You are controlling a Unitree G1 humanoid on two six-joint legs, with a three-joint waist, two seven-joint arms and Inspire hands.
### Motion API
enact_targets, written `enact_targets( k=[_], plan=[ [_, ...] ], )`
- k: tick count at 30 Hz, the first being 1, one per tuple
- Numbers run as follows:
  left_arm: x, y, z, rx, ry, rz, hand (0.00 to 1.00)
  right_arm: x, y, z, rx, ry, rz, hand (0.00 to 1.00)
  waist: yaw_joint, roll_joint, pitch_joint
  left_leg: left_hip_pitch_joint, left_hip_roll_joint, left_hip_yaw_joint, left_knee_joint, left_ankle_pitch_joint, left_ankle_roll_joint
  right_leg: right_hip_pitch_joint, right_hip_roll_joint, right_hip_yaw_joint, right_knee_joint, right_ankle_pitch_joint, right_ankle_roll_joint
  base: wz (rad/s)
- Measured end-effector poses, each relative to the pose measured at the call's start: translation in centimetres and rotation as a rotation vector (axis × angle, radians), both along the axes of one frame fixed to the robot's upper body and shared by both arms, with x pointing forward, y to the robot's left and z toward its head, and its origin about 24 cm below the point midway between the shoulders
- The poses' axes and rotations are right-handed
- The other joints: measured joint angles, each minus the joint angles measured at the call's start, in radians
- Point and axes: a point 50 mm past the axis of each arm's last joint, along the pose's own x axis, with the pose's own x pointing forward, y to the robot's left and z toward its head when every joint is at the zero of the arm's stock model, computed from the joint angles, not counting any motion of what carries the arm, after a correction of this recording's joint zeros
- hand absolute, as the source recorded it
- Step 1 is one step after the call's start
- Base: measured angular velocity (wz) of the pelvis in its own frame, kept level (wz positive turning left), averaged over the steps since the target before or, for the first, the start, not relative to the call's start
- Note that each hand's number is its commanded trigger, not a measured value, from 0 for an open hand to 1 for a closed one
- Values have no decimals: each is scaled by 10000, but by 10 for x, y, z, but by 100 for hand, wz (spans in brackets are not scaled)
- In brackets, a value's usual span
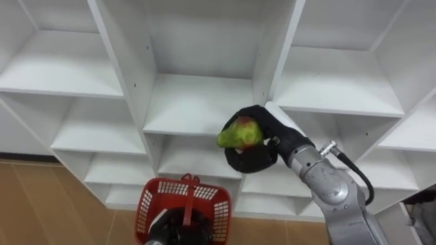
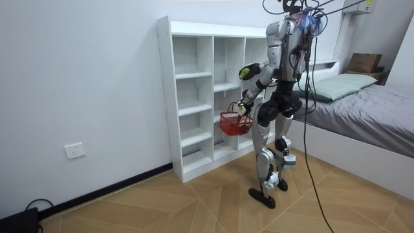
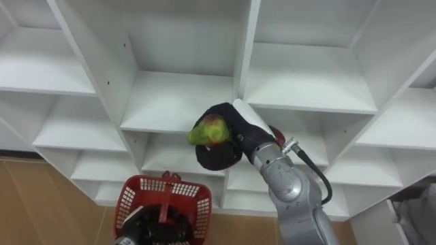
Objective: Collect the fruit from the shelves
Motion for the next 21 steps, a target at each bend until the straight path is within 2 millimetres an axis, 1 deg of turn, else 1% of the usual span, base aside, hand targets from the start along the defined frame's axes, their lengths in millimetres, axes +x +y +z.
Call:
enact_targets(
  k=[5,10,17,20,21],
  plan=[
    [0,-2,0,-53,3,-49,100,-6,-2,-8,379,383,-111,100,-22,2,12,-11,-2,-3,-17,-3,3,-23,12,63,-5,-15,18,0],
    [1,-1,1,-34,-41,-37,100,-16,-5,-19,634,947,-258,100,-187,4,13,-10,-8,1,-16,-3,3,-18,9,76,-17,-20,27,0],
    [7,-4,7,-127,-430,-73,100,-22,-6,-28,610,1325,-340,100,-188,6,12,-12,-7,31,-18,-4,3,-52,18,119,-1,-21,28,0],
    [10,-5,10,-188,-591,-114,100,-26,-7,-42,476,1916,-380,100,-180,13,15,-10,-7,58,-15,-4,3,-62,22,166,5,-21,28,-1],
    [10,-5,10,-193,-599,-112,100,-26,-7,-43,459,1991,-375,100,-171,14,15,-9,-2,90,-16,-4,3,-69,28,188,6,-21,28,-8]
  ],
)
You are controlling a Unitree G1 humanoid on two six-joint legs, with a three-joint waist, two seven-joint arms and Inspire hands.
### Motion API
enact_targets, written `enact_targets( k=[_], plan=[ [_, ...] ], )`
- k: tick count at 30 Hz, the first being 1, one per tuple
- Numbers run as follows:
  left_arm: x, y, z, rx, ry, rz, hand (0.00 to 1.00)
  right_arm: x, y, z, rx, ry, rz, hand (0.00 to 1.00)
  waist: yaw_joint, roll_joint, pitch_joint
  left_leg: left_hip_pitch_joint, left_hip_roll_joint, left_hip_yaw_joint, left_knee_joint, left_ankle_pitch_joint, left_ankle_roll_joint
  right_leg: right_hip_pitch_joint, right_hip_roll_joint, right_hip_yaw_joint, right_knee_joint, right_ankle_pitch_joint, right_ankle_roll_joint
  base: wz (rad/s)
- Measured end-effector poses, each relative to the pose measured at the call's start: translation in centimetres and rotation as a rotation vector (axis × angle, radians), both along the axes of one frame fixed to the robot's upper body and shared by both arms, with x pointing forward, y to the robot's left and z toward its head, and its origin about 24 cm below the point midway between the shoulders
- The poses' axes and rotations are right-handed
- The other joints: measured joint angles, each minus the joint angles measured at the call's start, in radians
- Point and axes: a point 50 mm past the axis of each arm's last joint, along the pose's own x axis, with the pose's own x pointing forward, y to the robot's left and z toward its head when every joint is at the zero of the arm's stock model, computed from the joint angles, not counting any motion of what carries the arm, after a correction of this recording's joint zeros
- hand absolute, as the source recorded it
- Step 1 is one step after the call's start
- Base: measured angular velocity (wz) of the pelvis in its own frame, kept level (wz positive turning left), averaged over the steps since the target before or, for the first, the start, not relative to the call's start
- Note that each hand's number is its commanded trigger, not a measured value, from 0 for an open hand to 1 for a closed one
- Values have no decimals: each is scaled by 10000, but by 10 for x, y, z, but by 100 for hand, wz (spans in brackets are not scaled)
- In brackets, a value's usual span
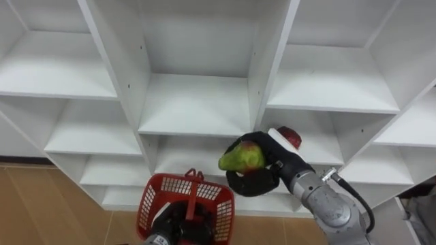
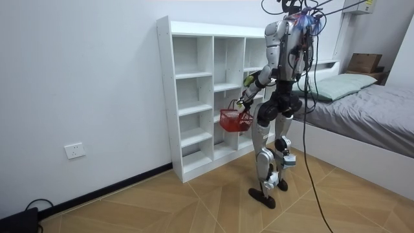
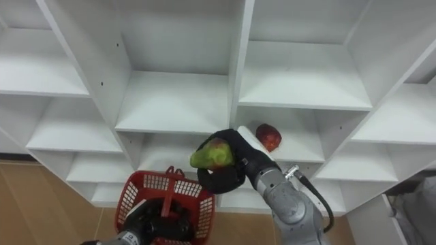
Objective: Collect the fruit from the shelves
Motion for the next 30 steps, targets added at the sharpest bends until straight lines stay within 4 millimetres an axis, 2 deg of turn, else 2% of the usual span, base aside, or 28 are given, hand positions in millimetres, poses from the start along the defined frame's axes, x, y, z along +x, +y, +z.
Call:
enact_targets(
  k=[6,17,30],
  plan=[
    [0,-1,0,-5,-11,-94,100,-2,-1,-7,-81,296,-35,100,-14,20,4,-8,18,97,-9,-4,-1,-44,24,79,1,1,-1,-4],
    [-1,3,0,104,30,-100,100,-9,-7,-31,-476,1063,-632,100,-14,19,4,12,16,95,-9,-3,-1,12,23,44,-27,-1,1,0],
    [-1,1,0,-345,114,223,100,-13,-4,-40,-637,1271,-694,100,-25,-16,-10,4,16,91,-12,-3,-1,30,21,26,-21,-1,1,0]
  ],
)
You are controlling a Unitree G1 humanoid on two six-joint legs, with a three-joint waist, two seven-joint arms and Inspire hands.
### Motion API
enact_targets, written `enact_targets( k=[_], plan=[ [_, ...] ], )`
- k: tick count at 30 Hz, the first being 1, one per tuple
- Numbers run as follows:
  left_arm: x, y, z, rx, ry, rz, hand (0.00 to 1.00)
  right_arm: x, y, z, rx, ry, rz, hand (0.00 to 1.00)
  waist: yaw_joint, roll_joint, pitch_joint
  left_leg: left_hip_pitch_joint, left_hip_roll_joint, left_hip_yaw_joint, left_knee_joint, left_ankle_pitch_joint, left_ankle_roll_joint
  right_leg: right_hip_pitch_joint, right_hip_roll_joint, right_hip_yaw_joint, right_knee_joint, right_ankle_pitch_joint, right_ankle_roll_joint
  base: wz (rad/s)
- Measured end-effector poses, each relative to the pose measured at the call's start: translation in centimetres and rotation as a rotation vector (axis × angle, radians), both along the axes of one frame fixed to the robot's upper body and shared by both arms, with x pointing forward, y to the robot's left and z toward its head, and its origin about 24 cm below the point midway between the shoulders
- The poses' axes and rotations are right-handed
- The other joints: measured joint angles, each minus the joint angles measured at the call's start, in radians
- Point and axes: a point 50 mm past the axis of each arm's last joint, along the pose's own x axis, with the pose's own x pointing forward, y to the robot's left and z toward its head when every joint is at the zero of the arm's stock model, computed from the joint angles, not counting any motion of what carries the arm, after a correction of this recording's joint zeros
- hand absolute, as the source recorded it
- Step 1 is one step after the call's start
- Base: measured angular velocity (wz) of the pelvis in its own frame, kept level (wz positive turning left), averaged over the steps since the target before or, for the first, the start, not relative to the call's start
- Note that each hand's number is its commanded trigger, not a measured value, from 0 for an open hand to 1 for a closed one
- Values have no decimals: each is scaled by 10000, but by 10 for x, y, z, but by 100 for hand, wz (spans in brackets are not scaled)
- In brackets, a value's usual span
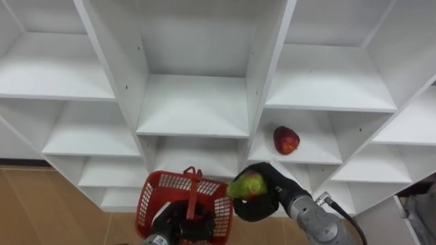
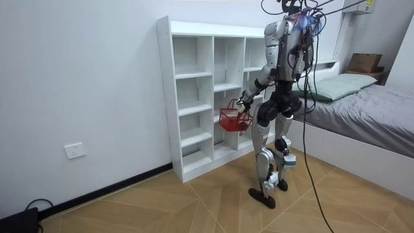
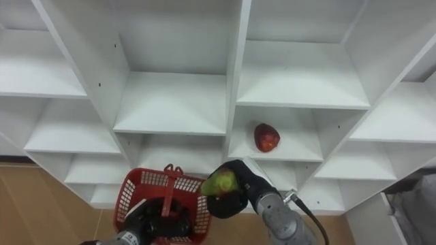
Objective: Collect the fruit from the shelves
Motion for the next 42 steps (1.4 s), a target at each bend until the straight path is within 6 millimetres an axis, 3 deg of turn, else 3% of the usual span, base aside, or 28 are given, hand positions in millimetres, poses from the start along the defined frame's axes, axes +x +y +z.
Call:
enact_targets(
  k=[21,25,36,42],
  plan=[
    [4,-3,5,-271,-345,51,100,-3,0,-10,17,154,-328,100,44,-10,29,135,-9,2,-20,-3,4,79,-20,-76,20,-8,9,0],
    [3,-8,4,-327,-350,-143,100,2,1,-6,-114,-57,-205,100,61,90,87,154,-12,2,-70,-3,4,74,-26,-115,17,-8,10,0],
    [3,-9,4,-322,-363,-184,100,6,1,-4,-350,-533,-188,100,75,132,85,169,-28,1,-70,-2,5,92,-52,-136,-4,-18,22,0],
    [2,-11,4,-316,-345,-288,100,6,1,-4,-448,-527,-159,100,255,179,76,164,-22,-14,-69,-1,5,95,-52,-150,7,-24,15,0]
  ],
)
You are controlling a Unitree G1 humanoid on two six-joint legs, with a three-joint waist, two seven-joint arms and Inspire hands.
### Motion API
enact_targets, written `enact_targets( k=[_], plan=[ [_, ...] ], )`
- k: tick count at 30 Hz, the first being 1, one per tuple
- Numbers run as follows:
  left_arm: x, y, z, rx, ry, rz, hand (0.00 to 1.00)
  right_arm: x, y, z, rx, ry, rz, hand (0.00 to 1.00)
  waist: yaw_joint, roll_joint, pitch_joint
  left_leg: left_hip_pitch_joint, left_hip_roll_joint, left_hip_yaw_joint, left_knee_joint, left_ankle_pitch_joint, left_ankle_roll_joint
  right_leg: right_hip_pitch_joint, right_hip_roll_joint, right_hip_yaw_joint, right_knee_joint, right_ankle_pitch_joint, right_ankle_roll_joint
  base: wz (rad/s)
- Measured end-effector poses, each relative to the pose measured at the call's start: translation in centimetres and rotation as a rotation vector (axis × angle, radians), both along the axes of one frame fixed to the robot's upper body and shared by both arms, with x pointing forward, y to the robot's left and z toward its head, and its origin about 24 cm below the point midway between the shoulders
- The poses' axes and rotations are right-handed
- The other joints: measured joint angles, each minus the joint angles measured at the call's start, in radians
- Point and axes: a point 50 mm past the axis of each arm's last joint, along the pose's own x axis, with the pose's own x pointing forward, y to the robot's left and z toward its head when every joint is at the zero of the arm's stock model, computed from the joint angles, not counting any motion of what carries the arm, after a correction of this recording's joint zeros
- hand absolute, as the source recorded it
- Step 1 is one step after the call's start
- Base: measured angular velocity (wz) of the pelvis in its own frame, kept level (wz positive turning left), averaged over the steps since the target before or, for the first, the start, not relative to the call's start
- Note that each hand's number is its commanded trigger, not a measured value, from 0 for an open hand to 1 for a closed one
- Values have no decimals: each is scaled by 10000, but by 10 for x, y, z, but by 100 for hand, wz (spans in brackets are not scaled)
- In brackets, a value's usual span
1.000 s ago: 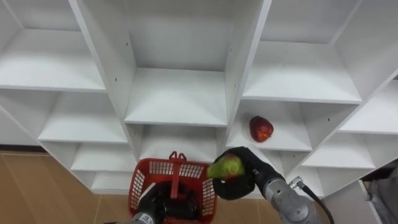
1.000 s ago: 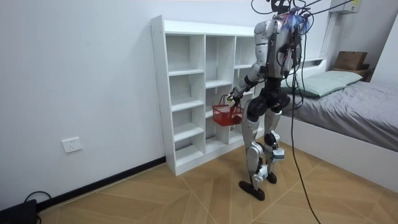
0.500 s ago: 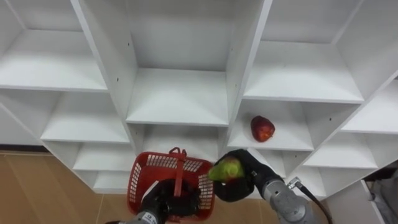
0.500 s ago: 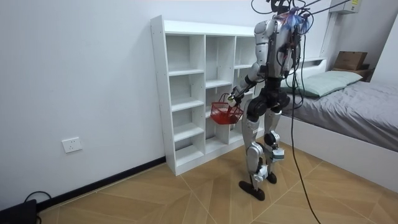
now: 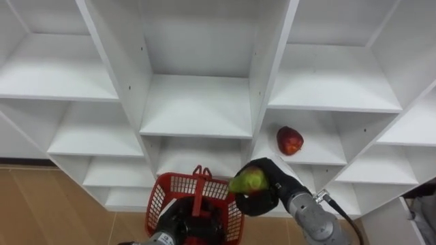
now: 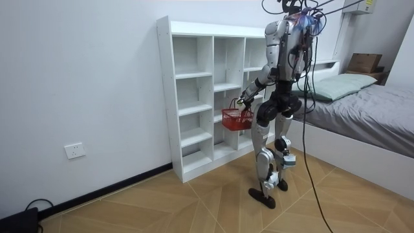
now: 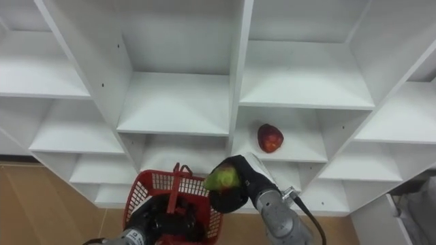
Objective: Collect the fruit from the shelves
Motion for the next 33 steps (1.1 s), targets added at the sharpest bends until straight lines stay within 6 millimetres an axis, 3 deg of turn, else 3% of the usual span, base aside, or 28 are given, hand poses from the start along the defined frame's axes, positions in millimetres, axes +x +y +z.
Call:
enact_targets(
  k=[13,22,33],
  plan=[
    [-1,-2,0,-83,24,-59,100,-4,7,-9,-118,425,376,100,55,98,-60,22,-20,-181,15,0,0,130,-33,-131,1,-48,16,3],
    [-6,-6,-2,-137,123,-230,100,-6,12,-15,-416,778,840,100,77,63,-41,10,-22,-293,123,0,0,238,-32,-142,3,-77,19,3],
    [-7,-15,0,-234,72,-716,100,5,25,-7,-1167,460,2023,100,87,0,-18,-14,-24,-455,135,0,-1,251,-44,-343,-5,-89,7,4]
  ],
)
